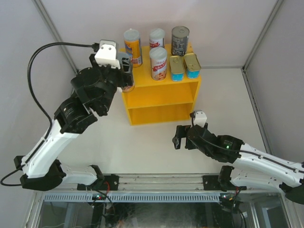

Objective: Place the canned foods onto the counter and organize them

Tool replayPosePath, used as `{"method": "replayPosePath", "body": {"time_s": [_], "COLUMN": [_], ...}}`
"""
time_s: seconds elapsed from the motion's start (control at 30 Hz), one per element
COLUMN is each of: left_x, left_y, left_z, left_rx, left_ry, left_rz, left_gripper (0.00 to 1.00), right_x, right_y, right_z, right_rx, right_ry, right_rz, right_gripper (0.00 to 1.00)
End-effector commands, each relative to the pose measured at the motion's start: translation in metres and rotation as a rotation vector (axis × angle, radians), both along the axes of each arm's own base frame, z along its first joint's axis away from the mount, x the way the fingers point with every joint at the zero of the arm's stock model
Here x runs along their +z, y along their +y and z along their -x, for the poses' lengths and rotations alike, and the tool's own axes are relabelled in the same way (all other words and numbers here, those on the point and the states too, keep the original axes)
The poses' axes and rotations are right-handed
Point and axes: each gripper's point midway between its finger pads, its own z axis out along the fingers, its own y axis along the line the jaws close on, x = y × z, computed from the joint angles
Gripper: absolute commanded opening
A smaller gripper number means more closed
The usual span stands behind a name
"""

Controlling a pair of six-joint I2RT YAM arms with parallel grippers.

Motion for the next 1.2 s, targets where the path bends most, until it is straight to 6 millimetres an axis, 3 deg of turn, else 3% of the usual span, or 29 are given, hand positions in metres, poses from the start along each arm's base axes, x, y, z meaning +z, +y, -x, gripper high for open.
{"method": "replayPosePath", "body": {"time_s": [0.0,0.37,1.17], "left_x": [0.053,0.043,0.037], "left_y": [-0.004,-0.009,-0.014], "left_z": [-0.005,-0.047,-0.083], "left_rx": [-0.091,-0.086,-0.071], "left_ry": [-0.102,-0.063,-0.076], "left_rz": [0.159,0.167,0.146], "left_gripper": [0.00,0.00,0.00], "right_x": [0.022,0.020,0.013], "right_y": [0.014,0.022,0.007], "right_z": [-0.005,-0.008,-0.009], "right_rx": [0.027,0.059,0.032], "right_ry": [-0.047,-0.057,-0.050], "right_rz": [-0.058,-0.046,-0.038], "right_gripper": [0.98,0.98,0.98]}}
